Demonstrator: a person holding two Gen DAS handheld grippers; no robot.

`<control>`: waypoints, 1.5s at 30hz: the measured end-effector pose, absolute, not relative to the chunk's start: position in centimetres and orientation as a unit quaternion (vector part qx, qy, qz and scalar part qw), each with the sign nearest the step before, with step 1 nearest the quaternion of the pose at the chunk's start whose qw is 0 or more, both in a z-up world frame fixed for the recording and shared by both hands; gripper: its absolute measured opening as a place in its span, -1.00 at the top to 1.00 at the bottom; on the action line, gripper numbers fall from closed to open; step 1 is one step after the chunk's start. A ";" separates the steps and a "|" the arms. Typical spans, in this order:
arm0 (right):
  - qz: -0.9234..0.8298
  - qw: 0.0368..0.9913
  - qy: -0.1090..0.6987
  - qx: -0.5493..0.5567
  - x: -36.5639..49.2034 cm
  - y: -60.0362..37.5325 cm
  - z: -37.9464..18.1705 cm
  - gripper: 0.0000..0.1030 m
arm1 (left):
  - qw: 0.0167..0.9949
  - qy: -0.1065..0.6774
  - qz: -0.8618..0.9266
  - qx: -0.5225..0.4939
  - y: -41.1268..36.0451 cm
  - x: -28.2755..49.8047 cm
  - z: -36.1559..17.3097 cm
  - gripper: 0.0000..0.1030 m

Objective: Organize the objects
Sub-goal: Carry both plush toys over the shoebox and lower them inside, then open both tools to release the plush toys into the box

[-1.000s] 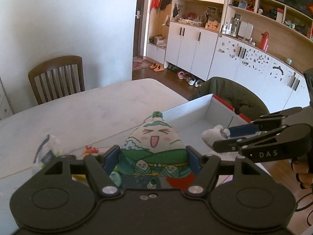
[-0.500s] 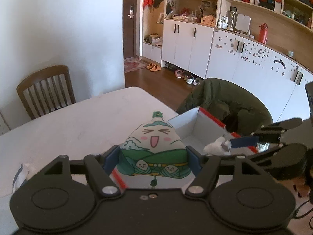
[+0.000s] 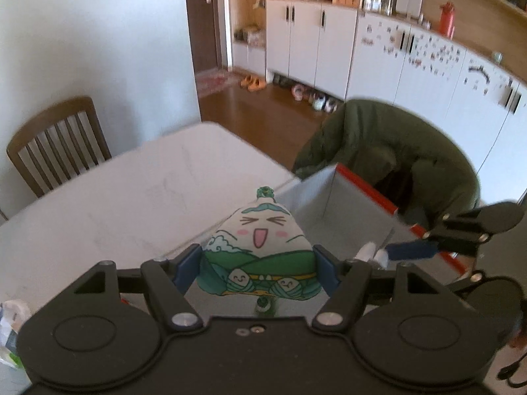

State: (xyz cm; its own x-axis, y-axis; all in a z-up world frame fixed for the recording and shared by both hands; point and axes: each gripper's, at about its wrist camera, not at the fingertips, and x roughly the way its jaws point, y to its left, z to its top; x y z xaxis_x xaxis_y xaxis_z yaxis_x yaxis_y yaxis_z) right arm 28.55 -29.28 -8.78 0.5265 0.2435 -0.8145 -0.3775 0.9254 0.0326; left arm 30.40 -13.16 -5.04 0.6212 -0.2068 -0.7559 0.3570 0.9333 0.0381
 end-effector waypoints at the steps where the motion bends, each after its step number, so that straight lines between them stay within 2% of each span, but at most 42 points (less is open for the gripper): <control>1: 0.179 0.869 0.455 -0.080 28.8 -29.2 -9.1 0.07 | 0.892 0.413 -0.157 0.096 -13.3 30.8 -5.7 -0.37; 14: 0.228 0.830 0.493 -0.128 30.9 -28.2 -12.3 0.07 | 0.849 0.487 -0.160 0.132 -14.2 33.6 -12.1 -0.37; 29: 0.231 0.800 0.538 -0.134 31.5 -27.4 -13.3 0.05 | 0.814 0.543 -0.160 0.129 -14.0 34.4 -15.0 -0.39; 36: 0.228 0.799 0.540 -0.134 31.8 -27.5 -13.1 0.02 | 0.808 0.553 -0.156 0.127 -13.7 34.2 -15.8 -0.47; 40: 0.229 0.801 0.537 -0.133 31.8 -27.5 -13.0 -0.01 | 0.812 0.547 -0.158 0.129 -13.5 33.7 -15.4 -0.62; 45: 0.231 0.807 0.529 -0.122 31.4 -27.6 -12.3 -0.08 | 0.822 0.535 -0.156 0.119 -12.7 32.7 -14.4 -0.64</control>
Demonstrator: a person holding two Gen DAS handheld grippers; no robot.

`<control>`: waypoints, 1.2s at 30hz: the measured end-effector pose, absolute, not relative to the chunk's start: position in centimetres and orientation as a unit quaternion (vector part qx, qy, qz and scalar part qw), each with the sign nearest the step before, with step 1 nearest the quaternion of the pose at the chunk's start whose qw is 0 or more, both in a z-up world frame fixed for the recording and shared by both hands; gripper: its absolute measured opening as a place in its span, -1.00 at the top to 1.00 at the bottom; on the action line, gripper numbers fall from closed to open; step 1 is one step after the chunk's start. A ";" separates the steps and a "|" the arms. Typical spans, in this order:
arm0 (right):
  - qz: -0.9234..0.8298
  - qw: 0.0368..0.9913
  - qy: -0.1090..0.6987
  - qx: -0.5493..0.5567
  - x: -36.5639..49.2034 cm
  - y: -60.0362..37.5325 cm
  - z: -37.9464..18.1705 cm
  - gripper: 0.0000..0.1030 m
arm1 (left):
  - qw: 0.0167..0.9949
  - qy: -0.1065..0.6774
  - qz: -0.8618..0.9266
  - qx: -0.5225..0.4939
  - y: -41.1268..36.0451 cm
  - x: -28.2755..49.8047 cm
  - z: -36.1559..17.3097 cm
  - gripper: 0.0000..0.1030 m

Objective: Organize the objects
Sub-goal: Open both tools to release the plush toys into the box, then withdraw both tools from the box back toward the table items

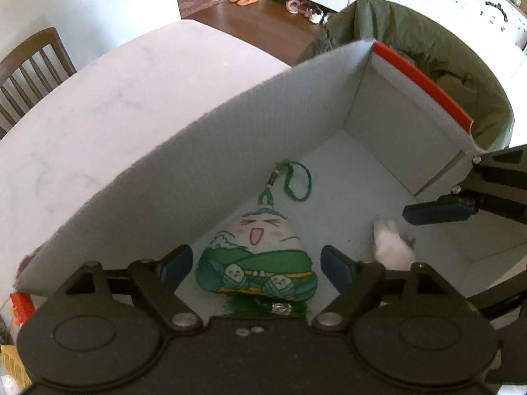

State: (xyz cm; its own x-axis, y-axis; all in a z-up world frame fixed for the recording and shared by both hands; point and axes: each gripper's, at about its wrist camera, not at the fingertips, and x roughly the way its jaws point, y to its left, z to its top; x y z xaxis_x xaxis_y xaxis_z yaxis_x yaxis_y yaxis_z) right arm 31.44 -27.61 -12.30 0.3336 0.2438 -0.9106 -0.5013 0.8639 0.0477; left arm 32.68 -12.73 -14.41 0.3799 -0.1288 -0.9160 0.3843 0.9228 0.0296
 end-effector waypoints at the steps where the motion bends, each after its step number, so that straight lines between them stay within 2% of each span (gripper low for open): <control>1: 0.231 0.809 0.527 -0.118 31.3 -27.7 -12.1 -0.08 | 0.824 0.532 -0.156 0.117 -12.6 32.4 -14.2 -0.64; 16: 0.238 0.851 0.464 -0.065 28.0 -29.8 -7.2 -0.11 | 0.870 0.468 -0.140 0.066 -11.4 30.2 -9.4 -0.64; 36: 0.230 0.896 0.378 -0.029 22.8 -28.6 -1.4 -0.12 | 0.922 0.369 -0.115 0.002 -6.4 21.1 -2.7 -0.69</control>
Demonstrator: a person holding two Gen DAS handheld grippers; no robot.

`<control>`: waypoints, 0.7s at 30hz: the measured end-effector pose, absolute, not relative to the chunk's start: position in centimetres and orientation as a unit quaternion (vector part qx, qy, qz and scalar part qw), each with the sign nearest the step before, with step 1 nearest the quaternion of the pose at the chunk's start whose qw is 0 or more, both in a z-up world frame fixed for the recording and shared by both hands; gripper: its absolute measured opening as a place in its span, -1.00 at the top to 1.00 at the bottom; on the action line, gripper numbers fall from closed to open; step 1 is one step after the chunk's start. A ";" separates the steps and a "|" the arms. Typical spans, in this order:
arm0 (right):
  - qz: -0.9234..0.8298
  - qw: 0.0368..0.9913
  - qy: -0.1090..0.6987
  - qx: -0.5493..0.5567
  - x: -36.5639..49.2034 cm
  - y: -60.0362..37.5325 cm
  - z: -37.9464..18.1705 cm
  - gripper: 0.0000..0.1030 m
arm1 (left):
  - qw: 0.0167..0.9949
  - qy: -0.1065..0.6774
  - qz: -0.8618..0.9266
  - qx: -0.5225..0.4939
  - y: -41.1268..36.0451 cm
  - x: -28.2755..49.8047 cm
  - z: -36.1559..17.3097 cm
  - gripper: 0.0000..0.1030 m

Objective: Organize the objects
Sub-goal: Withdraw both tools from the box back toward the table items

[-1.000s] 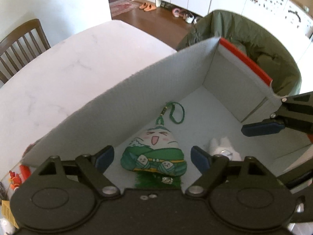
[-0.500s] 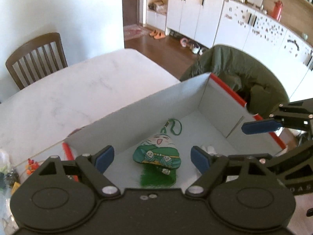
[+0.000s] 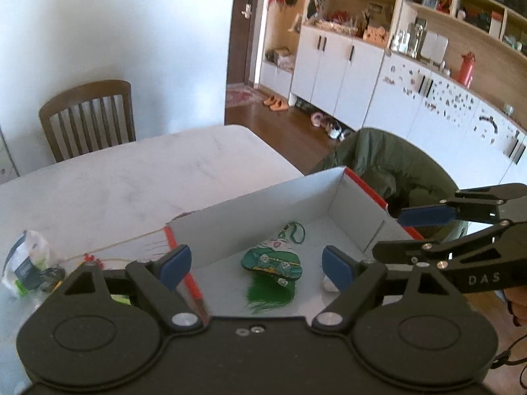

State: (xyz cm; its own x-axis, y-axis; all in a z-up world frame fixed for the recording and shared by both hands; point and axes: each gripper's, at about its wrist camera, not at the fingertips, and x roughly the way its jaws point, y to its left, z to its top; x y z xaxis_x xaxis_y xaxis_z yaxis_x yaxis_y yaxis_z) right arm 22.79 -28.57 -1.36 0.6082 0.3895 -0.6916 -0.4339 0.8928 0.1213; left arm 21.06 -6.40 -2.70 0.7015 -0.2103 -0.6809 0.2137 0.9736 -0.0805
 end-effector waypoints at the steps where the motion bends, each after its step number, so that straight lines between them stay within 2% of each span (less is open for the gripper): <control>1: 0.232 0.897 0.376 -0.028 22.5 -28.2 -1.1 -0.13 | 0.924 0.365 -0.114 0.000 -6.0 20.6 -2.5 -0.71; 3: 0.233 0.899 0.370 -0.027 21.9 -27.6 -0.8 -0.26 | 0.928 0.356 -0.110 -0.006 -5.1 19.7 -2.0 -0.76; 10: 0.241 0.900 0.362 -0.013 19.9 -24.4 0.0 -0.28 | 0.937 0.337 -0.089 -0.014 -1.6 16.8 -1.1 -0.90; 16: 0.248 0.900 0.359 0.004 18.3 -21.6 0.4 -0.47 | 0.941 0.329 -0.072 -0.022 1.7 14.7 -0.7 -0.98; 21: 0.250 0.899 0.359 0.011 17.3 -19.2 0.5 -0.53 | 0.941 0.332 -0.060 -0.036 4.4 13.3 -0.9 -0.99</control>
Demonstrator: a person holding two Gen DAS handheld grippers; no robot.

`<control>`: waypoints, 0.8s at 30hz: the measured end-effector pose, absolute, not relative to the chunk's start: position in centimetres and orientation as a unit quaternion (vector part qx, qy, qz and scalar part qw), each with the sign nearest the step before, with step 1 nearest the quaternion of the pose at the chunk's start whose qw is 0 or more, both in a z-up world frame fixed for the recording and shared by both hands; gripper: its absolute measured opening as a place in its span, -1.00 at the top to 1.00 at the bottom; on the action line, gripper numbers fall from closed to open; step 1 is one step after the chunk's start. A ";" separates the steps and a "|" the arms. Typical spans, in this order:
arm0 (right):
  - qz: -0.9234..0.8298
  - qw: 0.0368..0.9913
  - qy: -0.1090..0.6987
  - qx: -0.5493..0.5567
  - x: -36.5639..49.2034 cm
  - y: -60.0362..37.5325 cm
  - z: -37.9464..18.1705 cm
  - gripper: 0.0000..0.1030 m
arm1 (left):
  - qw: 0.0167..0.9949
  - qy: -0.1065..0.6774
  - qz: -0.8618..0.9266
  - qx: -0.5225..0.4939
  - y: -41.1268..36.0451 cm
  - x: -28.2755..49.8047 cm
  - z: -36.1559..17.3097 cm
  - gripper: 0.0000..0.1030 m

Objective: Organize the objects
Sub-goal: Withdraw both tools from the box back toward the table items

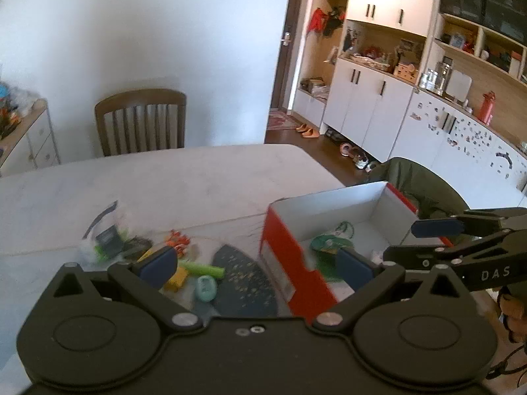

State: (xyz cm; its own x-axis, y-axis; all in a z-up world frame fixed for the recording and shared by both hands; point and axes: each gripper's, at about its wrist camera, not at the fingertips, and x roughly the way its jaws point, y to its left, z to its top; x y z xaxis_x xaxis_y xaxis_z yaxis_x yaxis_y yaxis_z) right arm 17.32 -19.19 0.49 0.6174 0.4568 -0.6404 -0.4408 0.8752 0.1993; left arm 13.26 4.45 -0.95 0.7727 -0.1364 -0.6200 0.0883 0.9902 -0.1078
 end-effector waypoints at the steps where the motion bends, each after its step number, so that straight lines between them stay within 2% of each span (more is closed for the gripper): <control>1: 0.250 0.899 0.359 0.013 17.1 -18.7 0.5 -0.57 | 0.941 0.333 -0.056 -0.037 4.9 13.0 -1.1 -0.99; 24: 0.234 0.895 0.381 -0.001 17.1 -8.0 -1.0 -0.58 | 0.935 0.350 0.000 -0.062 14.9 11.4 -5.0 -1.00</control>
